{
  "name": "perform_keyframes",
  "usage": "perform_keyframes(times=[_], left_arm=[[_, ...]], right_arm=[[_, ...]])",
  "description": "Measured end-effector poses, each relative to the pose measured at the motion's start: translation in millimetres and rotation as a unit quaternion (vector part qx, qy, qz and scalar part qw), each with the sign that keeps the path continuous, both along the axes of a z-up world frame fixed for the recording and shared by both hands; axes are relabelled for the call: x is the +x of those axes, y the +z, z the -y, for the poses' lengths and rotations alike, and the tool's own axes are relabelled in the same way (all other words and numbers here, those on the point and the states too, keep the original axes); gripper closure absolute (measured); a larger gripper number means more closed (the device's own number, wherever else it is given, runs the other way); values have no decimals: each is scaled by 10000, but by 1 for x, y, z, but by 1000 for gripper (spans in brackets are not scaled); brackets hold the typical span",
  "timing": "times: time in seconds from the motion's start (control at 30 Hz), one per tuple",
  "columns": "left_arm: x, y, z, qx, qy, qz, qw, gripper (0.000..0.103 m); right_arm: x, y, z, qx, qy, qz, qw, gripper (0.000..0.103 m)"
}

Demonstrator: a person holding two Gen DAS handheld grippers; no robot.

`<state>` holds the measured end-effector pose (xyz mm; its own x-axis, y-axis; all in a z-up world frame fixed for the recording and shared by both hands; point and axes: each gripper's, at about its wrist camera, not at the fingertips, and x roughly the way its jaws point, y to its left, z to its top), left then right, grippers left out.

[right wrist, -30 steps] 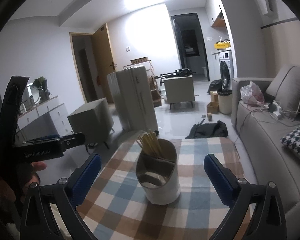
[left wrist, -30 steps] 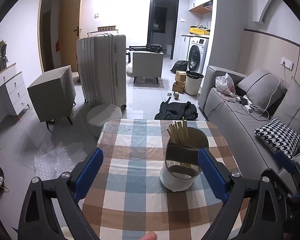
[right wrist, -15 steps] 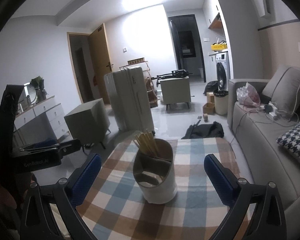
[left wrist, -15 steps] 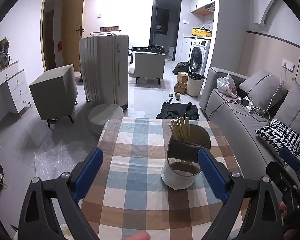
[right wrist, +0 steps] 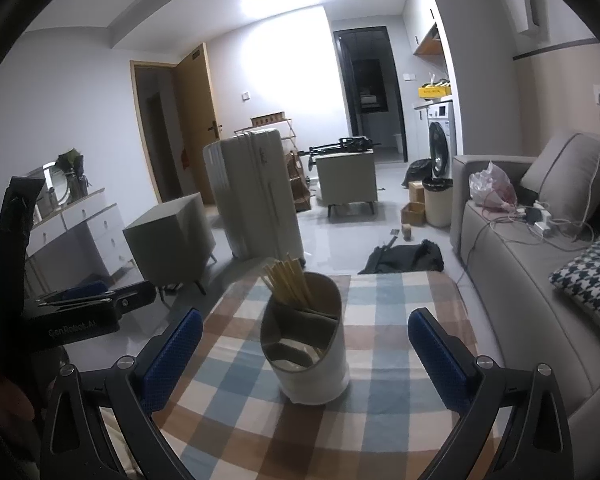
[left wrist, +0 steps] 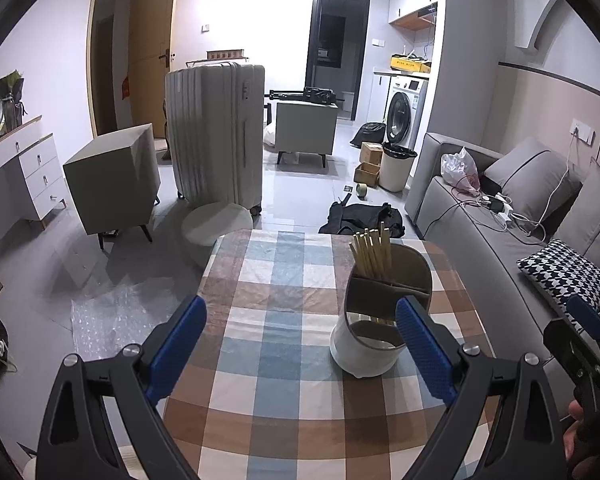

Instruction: Organize utensils

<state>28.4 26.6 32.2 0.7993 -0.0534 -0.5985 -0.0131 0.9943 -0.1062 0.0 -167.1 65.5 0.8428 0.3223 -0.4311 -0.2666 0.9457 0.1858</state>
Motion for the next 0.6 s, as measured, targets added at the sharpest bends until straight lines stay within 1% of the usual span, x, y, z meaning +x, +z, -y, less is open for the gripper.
perform_keyframes(times=[0.5,0.6], left_arm=[[0,0,-1,-12,-37,58,10000,10],[0,0,-1,52,-38,81,9999,10]], right_arm=[[1,-3,1,-13,-33,-34,10000,0],[1,-3,1,-16,-35,-36,10000,0]])
